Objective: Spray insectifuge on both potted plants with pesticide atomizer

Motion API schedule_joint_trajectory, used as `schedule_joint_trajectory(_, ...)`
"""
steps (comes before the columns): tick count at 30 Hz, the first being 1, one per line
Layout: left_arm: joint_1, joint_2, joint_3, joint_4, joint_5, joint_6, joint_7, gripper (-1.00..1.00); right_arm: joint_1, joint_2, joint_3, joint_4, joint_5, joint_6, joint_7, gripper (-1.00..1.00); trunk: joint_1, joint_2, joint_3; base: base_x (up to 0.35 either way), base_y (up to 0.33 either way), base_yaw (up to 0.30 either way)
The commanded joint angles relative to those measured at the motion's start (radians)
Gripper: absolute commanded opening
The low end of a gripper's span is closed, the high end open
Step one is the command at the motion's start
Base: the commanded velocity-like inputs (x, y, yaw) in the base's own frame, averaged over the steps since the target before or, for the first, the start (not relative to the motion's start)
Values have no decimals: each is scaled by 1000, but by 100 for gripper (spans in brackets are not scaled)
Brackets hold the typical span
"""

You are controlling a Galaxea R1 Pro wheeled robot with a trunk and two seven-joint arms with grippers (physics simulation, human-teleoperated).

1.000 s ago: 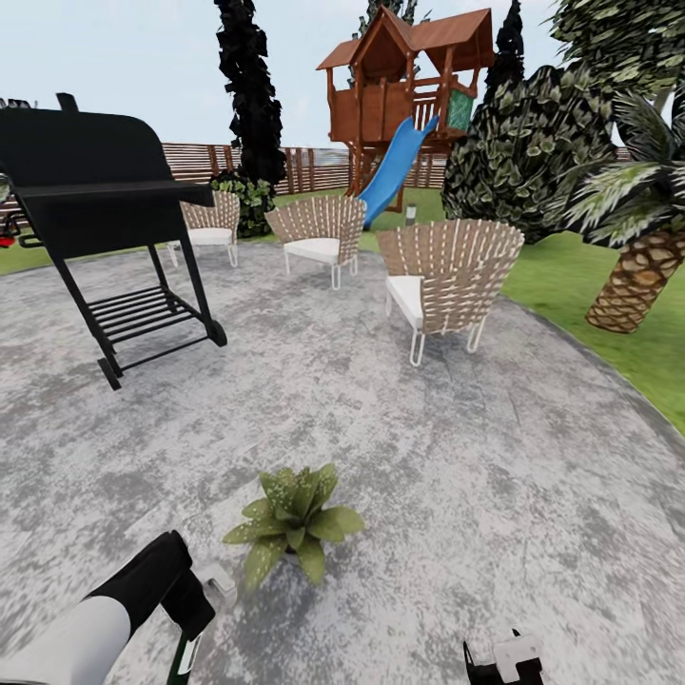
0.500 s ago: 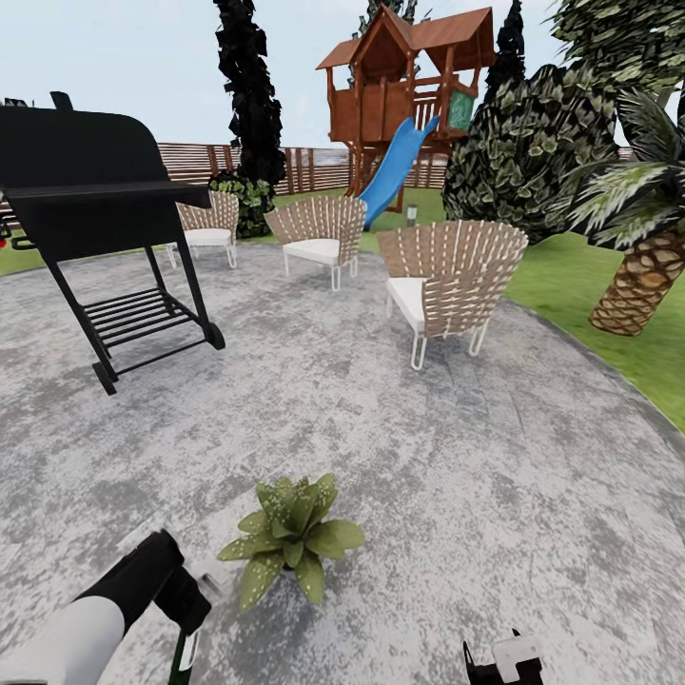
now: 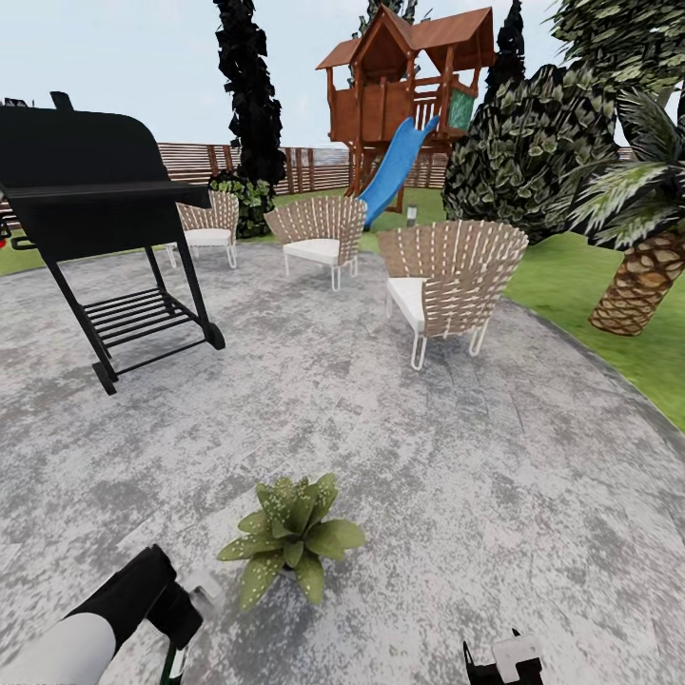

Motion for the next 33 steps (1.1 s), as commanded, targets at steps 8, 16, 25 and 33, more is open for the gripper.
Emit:
schedule_joint_trajectory(8, -8, 14, -9, -9, -14, -38, -43, -100, -1, 0, -5, 1, 11, -2, -7, 100, 0, 0, -1, 0, 0, 0)
schedule_joint_trajectory(16, -19, 38, -8, -38, -14, -2, -113, -100, -1, -5, -6, 0, 9, -2, -8, 100, 0, 0, -1, 0, 0, 127)
schedule_joint_trajectory(25, -19, 23, -50, -107, -98, 43, -116, -100, -1, -6, -5, 0, 9, -2, -8, 100, 0, 0, 1, 0, -144, 93)
schedule_joint_trajectory(33, -49, 14, -53, -323, -194, 133, -308, -100, -1, -6, -5, 0, 9, -2, -8, 100, 0, 0, 1, -169, -170, 0)
